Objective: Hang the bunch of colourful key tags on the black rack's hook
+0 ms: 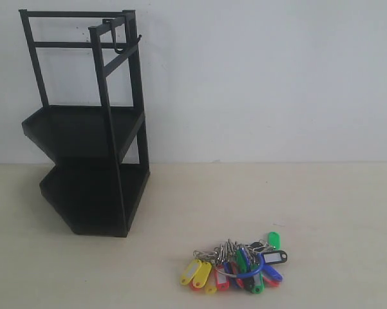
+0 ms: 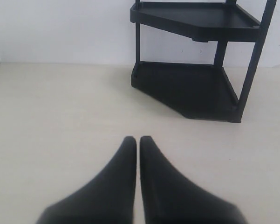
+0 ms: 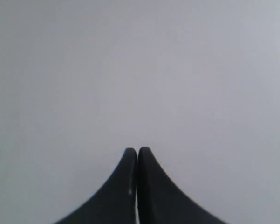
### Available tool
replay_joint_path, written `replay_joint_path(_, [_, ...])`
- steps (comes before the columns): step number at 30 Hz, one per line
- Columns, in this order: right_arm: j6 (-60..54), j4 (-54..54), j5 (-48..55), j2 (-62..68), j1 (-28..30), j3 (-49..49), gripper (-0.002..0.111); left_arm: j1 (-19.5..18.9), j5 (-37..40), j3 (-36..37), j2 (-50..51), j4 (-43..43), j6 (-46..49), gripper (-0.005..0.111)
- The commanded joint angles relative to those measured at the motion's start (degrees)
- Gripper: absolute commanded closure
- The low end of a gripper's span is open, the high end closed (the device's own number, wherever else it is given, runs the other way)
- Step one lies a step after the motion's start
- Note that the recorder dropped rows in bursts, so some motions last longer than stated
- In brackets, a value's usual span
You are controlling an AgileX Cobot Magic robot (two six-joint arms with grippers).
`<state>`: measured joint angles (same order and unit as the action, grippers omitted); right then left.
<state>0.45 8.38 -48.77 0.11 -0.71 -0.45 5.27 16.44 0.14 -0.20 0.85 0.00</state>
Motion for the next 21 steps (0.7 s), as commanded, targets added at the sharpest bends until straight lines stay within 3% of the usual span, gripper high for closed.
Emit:
replay_joint_path(1, [2.56,0.03,2.52,-0.11,0.19,-9.38,0.108,-0.12,-0.1,-0.14,0.2,0.16,0.0,0.102])
replay_joint_path(9, [4.34,-1.49,59.83,16.26,0.19,-35.99,0.108,-0.12,-0.1,-0.14,0.2,0.16,0.0,0.102])
replay_joint_path(12, [4.34,-1.22,75.46,25.31,0.19,-41.28,0.108,-0.12,-0.1,-0.14,0.2,0.16,0.0,0.102])
replay_joint_path(17, [3.71,1.41,91.31,37.63,0.19,-42.19,0.108,-0.12,-0.1,-0.14,0.2,0.16,0.0,0.102])
replay_joint_path(21, [2.44,5.09,94.0,46.88,0.19,-42.19,0.108,-0.12,-0.1,-0.14,0.2,0.16,0.0,0.102])
